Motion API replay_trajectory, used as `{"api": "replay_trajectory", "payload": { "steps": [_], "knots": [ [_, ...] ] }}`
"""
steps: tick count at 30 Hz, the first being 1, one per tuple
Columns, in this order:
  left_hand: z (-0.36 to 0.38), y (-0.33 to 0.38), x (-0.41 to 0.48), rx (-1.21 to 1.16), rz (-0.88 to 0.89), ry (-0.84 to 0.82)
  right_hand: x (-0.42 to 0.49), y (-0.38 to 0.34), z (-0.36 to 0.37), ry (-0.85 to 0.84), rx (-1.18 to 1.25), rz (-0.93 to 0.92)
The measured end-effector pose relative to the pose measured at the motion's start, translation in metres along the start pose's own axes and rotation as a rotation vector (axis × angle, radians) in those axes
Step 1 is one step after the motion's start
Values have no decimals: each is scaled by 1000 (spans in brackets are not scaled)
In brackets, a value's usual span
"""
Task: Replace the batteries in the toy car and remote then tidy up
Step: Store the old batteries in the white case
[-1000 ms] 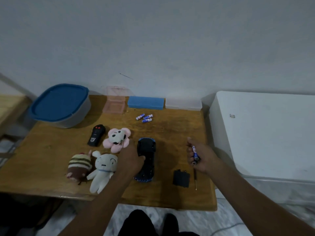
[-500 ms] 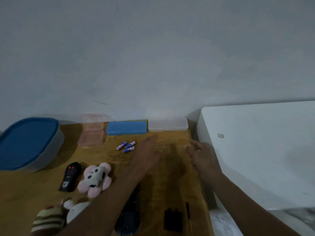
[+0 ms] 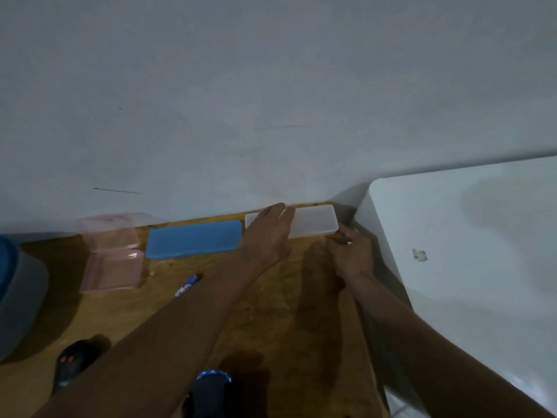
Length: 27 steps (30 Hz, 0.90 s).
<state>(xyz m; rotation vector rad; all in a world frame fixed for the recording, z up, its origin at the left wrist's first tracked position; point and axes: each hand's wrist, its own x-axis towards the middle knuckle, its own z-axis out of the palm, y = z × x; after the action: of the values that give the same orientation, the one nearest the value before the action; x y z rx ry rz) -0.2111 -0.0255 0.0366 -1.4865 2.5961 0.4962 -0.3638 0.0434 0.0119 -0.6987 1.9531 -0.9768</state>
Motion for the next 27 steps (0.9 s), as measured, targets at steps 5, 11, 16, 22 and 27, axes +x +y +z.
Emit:
{"api": "replay_trajectory", "payload": {
  "steps": [5,11,16,22,27],
  "knots": [
    [2,-11,15,35,48,-6,7,-1,6,83,-20,2],
    [-1,-22,26,174,158,-36,6,2,8,111,-6,-29],
    [-7,-23,35,348,261,-99,10,4,6,98,-22,-78],
    [-8,-6,33,296,266,-94,23,5,6,124,-219,-195],
    [6,7,33,151,280,-50,20,8,1,101,-177,-155]
  ]
}}
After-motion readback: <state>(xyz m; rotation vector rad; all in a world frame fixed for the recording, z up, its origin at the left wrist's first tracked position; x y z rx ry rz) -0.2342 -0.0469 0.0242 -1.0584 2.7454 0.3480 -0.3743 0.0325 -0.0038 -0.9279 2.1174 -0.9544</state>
